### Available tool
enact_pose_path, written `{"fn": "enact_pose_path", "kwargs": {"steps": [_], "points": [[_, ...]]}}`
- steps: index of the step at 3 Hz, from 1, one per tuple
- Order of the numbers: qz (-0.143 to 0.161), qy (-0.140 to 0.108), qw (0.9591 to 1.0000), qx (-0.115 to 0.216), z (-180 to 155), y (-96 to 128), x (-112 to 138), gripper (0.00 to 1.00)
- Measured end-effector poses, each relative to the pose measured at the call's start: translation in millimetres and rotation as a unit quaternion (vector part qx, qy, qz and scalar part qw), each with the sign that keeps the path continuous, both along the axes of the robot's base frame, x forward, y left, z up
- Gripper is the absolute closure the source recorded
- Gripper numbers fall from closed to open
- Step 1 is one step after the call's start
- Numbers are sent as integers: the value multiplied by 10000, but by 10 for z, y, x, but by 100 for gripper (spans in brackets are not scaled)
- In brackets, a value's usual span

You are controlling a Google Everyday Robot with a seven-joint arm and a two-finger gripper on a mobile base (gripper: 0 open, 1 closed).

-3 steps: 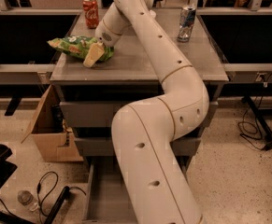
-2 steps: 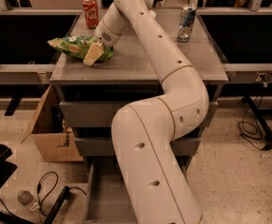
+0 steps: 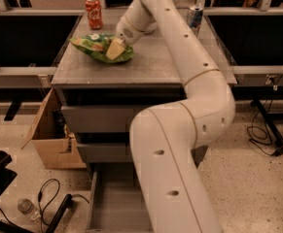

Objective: Place green rice chip bag into bottom drawer

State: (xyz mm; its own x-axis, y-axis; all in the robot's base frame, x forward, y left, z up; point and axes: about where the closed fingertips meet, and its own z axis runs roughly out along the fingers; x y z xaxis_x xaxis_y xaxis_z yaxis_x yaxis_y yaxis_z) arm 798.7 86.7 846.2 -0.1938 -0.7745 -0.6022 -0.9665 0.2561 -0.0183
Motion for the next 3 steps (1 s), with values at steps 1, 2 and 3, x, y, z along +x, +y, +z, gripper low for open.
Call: {"fn": "enact_pose_path", "kwargs": {"steps": [1,2,3], "points": [[-488,141,9987,106,216,-773,-139,100],[-875,-32,9957,287,683,-1440,-453,100],[-1212,-643,9891,537,1303,-2060,-913,100]]}}
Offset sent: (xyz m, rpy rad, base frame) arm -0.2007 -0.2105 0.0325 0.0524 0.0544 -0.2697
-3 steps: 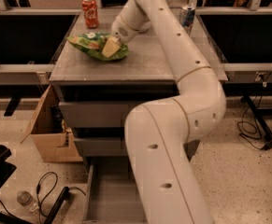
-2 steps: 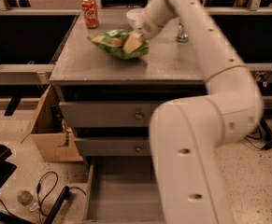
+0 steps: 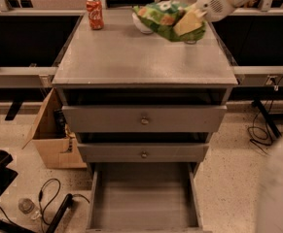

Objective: Place green rice chip bag into bottom drawer

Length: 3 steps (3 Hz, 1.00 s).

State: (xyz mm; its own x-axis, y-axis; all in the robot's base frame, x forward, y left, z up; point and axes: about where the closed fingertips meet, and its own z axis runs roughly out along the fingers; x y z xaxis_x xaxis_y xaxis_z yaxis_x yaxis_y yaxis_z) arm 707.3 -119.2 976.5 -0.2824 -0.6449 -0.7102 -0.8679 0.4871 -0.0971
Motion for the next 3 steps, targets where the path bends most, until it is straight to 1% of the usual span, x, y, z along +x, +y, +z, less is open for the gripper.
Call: {"fn": "enact_pose_path", "kwargs": {"steps": [1,2,3], "points": [[-59,-602,9981,-87,547,-330,-740,100],[169,-568,9980,-197,438,-432,-1421,100],[361,527,9978,-187,-510,-535,-1878,100]]}}
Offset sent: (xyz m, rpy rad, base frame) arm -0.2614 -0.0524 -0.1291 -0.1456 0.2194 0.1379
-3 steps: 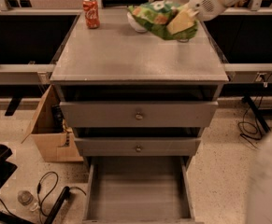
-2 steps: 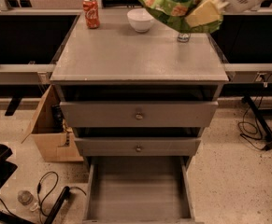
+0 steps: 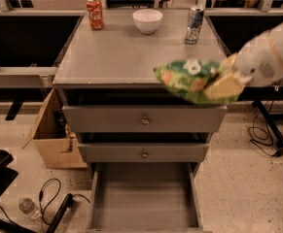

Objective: Place green rice chip bag into bottom drawer

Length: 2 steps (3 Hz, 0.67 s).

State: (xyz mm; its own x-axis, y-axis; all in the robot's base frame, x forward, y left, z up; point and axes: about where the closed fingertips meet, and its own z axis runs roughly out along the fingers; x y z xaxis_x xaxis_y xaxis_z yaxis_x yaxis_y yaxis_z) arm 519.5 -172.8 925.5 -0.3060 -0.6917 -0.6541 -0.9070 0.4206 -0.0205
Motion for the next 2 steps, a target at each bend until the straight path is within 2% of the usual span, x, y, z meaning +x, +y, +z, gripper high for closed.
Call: {"fn": "enact_pose_path", "kwargs": {"steps": [1,2], "points": [[194,1032,9938,362,-1118,-11,-352,100],[310,1639,9814,949,-2053,69,-592,100]]}}
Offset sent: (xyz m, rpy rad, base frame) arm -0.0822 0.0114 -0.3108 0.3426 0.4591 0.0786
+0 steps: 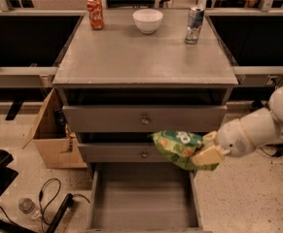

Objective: Place green rice chip bag into bottom drawer

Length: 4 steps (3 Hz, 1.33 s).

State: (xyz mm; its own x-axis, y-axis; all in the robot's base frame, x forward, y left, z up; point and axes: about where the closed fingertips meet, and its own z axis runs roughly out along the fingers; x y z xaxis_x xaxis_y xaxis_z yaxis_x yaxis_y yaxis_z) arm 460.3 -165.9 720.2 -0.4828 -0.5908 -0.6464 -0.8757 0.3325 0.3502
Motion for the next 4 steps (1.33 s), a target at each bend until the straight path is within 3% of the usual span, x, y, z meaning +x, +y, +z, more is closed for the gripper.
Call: {"fn": "enact_pose_path", "kwargs": {"steps": [2,3,4], "points": [[113,279,9995,48,-303,150,25,100],[424,594,9973,111,-892,525,47,100],[623,687,9957,3,-1694,791,-49,100]]}}
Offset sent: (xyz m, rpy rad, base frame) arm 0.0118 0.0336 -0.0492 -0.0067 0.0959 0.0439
